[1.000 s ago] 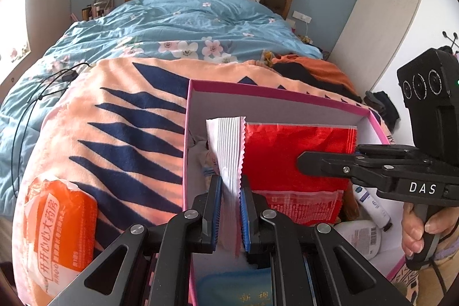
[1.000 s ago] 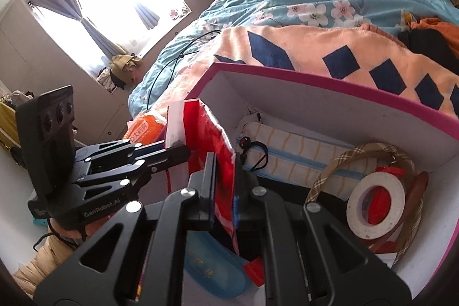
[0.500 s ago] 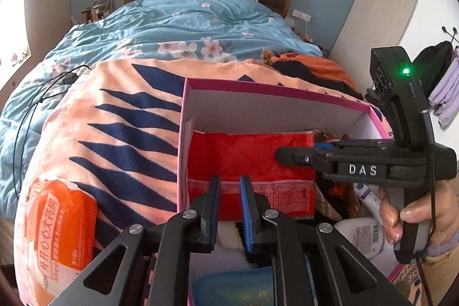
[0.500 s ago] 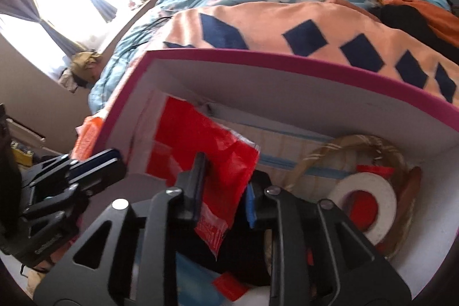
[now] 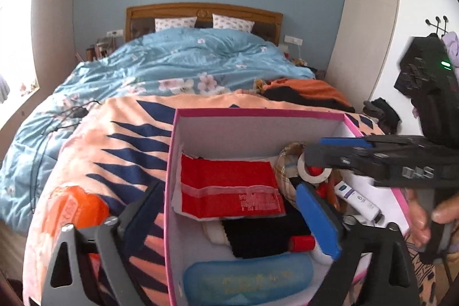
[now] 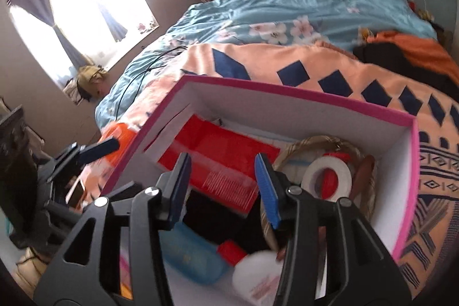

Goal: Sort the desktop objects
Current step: 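Open both grippers to release the red bag inside the box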

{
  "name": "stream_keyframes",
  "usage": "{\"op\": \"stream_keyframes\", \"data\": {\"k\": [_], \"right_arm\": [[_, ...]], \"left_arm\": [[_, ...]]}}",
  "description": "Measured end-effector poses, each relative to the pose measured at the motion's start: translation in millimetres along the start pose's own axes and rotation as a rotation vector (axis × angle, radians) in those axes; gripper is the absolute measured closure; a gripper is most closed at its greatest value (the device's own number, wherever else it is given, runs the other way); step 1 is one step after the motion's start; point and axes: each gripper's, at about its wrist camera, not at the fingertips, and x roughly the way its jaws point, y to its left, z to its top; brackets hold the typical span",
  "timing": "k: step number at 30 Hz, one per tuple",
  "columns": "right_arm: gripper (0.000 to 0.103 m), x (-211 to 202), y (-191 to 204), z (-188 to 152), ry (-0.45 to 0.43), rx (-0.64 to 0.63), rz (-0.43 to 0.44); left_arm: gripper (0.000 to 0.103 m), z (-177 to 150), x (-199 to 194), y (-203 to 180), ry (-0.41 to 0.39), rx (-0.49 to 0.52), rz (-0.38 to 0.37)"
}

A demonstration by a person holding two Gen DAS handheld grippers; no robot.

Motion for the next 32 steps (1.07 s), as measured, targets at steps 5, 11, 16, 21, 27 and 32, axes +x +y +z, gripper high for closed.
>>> {"op": "stream_keyframes", "data": {"k": [5,11,16,21,27,32], "right_arm": [[0.046,-36.8,20.1,-36.1,-0.079,-0.038,0.02],[0.028,-68.3,51.5,-93.0,-0.146,-0.111,-0.014],[0.019,-77.0,73.1,-137.6,-0.149,-0.148,-0.06],[0.018,-76.2,78.0,-168.1,-0.142,-0.136,-0.11],[0.014,-72.9,77.3,-189.7,-0.142,-0.093,-0.156],[0.014,-73.4,76.3,-196.7,-0.137,-0.076,-0.172]], "left_arm": [[0.0,-15.4,-34.1,-3.1,-0.042,-0.007,0.03],[0.0,-42.2,-67.9,-10.8,-0.06,-0.01,0.037],[0.0,-65.9,-77.9,-17.1,-0.028,-0.025,0.046],[0.0,-88.3,-79.5,-24.1,0.035,-0.047,0.054],[0.0,-108.4,-82.1,-36.5,0.063,-0.004,0.087],[0.0,-120.4,-88.9,-46.2,0.046,0.026,0.113]]}}
